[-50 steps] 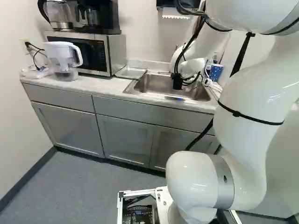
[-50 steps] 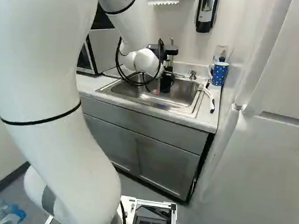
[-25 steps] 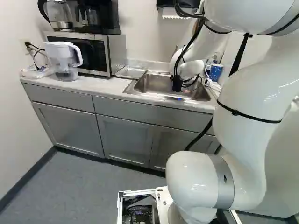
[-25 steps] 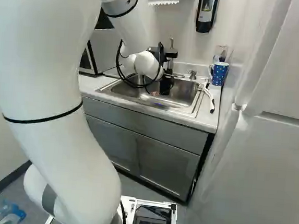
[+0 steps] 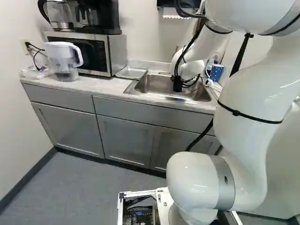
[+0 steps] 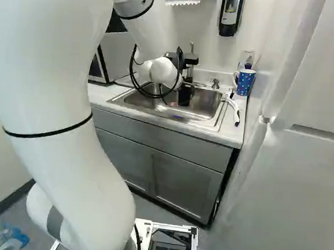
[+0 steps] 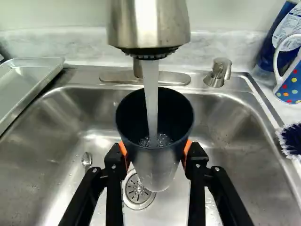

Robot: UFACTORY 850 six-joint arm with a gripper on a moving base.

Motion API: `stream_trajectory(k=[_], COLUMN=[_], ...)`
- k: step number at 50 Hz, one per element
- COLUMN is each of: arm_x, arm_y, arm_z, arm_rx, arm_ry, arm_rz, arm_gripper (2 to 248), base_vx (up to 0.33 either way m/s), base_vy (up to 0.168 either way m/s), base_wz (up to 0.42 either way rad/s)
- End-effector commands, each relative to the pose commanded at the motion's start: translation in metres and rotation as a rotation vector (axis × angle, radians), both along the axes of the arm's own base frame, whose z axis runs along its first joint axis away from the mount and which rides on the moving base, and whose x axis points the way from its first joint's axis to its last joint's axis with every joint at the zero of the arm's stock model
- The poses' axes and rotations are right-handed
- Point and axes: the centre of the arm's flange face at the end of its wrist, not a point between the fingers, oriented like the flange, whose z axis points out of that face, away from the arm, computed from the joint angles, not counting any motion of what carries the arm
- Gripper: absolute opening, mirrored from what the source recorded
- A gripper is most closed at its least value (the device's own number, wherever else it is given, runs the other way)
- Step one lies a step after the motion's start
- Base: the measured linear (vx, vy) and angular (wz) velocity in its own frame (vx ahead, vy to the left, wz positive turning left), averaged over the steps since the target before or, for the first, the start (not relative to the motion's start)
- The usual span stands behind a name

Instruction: Rinse the cup and place it in the tray

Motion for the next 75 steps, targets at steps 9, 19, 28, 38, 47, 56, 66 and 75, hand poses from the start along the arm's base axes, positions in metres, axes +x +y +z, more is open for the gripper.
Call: stream_trajectory(k=[9,19,28,38,47,56,66,75], arm_x=[0.0000,0.0000,0.0000,0.0000,0.0000,0.0000,0.0000,0.0000], arm_y=[0.0000,0.0000,0.0000,0.0000,0.0000,0.0000,0.0000,0.0000], arm_z=[0.0000,0.0000,0.0000,0.0000,0.0000,0.0000,0.0000,0.0000], arm_rx=[0.000,0.000,0.000,0.000,0.000,0.000,0.000,0.000], arm_ry=[0.000,0.000,0.000,0.000,0.000,0.000,0.000,0.000], arm_rz=[0.000,0.000,0.000,0.000,0.000,0.000,0.000,0.000], arm_gripper=[124,124,124,124,124,124,124,124], base_vx=[0.000,0.000,0.000,0.000,0.000,0.000,0.000,0.000], base_vy=[0.000,0.000,0.000,0.000,0.000,0.000,0.000,0.000], base_wz=[0.000,0.000,0.000,0.000,0.000,0.000,0.000,0.000])
